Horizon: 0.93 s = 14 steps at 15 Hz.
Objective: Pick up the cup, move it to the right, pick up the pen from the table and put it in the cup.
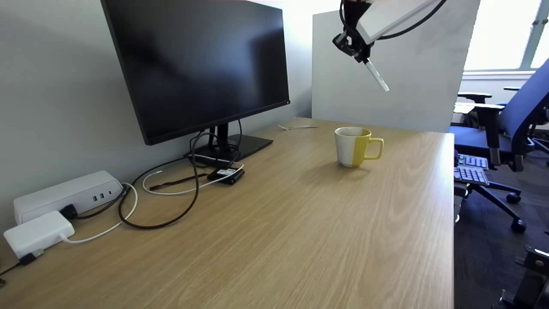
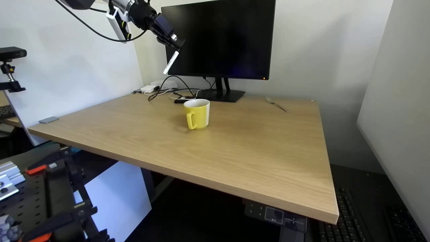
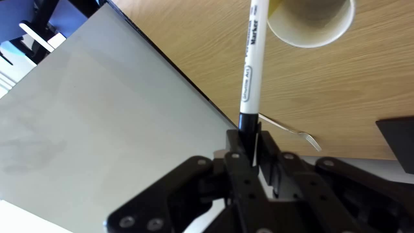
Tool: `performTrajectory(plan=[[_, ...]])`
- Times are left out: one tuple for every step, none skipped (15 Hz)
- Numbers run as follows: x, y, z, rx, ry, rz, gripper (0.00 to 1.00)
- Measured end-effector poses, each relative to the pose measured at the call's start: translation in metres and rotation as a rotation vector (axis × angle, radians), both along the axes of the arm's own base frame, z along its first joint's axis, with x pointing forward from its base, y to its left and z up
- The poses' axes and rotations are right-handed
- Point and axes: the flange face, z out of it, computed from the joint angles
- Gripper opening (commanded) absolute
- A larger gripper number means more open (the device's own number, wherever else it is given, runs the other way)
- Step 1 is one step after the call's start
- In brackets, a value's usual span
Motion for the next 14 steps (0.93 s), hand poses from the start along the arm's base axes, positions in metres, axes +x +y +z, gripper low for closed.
performTrajectory(plan=[[-0.001,-0.002,-0.002,-0.011,-0.016,-0.005,0.04],[-0.001,-0.004,-0.004,-0.022,-0.034,-0.010,0.04],[-0.001,-0.005,-0.006,-0.030,-0.052,-0.015,0.04],[-0.001,-0.005,-0.010,-0.035,-0.066,-0.017,0.04],[-0.001,-0.006,-0.014,-0.038,-0.078,-0.018,0.04],[0.000,-0.006,-0.019,-0.040,-0.088,-0.021,0.04],[0.000,-0.007,-0.026,-0.044,-0.097,-0.022,0.04],[0.001,-0.008,-0.034,-0.048,-0.103,-0.022,0.04],[0.003,-0.010,-0.042,-0.054,-0.111,-0.021,0.04],[0.005,-0.011,-0.051,-0.060,-0.118,-0.018,0.04],[0.007,-0.012,-0.059,-0.066,-0.127,-0.014,0.04],[0.011,-0.012,-0.067,-0.070,-0.139,-0.008,0.04],[0.014,-0.011,-0.072,-0.073,-0.155,-0.001,0.04],[0.018,-0.010,-0.076,-0.075,-0.173,0.008,0.04]])
